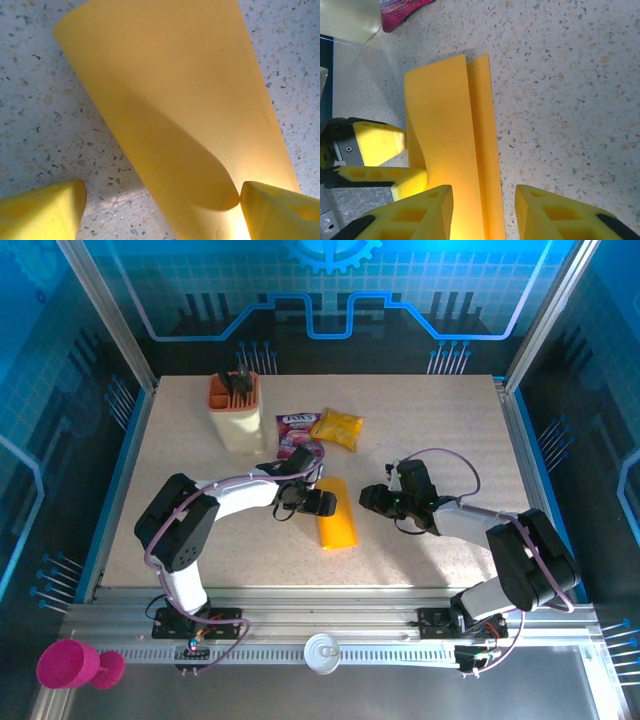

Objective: Fold a paper plane with a square sheet of paper (pick it up from the middle)
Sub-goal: First fold the square sheet of paper in half at the center of the table, then hold the square sheet of paper at the center of the table.

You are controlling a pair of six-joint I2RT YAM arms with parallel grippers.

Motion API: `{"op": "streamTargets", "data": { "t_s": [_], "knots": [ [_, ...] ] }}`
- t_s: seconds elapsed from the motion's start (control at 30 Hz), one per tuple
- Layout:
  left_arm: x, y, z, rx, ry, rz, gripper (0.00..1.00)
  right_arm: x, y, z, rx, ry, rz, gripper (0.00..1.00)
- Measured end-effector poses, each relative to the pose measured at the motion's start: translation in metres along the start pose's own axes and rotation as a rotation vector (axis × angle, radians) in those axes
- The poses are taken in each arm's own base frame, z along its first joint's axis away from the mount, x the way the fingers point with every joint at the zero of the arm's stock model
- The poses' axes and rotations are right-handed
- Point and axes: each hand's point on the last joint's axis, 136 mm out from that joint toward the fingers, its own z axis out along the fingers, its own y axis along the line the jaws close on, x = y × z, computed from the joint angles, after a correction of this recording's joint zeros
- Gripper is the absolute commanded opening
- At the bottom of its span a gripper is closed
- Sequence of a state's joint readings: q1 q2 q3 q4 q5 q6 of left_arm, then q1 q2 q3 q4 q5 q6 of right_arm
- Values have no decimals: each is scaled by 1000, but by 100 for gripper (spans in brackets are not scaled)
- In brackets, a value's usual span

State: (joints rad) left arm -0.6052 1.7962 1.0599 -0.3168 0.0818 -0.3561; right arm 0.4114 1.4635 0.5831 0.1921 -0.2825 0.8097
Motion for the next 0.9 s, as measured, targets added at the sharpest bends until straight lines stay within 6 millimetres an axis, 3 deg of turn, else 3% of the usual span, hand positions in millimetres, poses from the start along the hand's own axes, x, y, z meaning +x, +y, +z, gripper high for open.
{"op": "streamTargets", "data": {
  "t_s": [0.9],
  "knots": [
    [-7,-9,4,12,-9,11,81,18,-1,14,-54,88,3,16]
  ]
}}
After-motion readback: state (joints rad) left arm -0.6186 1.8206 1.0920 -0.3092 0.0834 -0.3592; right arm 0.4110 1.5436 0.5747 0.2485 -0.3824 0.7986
